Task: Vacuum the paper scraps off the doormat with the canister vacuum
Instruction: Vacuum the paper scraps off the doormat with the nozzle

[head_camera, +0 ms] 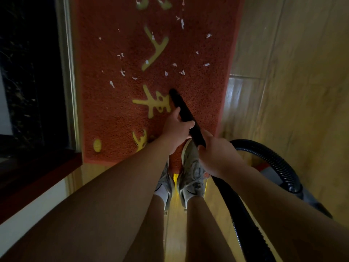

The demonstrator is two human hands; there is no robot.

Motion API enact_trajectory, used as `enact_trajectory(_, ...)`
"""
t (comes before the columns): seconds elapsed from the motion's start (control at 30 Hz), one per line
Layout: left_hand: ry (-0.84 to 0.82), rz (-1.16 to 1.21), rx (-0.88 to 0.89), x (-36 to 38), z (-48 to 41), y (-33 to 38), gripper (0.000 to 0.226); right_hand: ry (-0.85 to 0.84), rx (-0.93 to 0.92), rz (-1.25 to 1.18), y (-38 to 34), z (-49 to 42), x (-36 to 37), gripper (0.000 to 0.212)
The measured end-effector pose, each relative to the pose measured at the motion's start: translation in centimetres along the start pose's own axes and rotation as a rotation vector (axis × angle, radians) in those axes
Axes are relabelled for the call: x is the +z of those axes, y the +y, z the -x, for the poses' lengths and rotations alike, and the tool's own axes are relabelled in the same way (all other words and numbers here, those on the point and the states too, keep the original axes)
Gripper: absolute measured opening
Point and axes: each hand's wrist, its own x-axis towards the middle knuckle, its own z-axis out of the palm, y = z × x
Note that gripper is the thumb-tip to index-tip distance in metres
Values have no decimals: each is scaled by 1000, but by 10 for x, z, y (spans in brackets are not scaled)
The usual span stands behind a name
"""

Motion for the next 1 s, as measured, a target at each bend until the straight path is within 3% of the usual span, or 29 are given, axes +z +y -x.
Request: enact_trajectory(1.0,-70,48,-10,-44,-4,-1,71,21,-8,17,-38,-6,19,44)
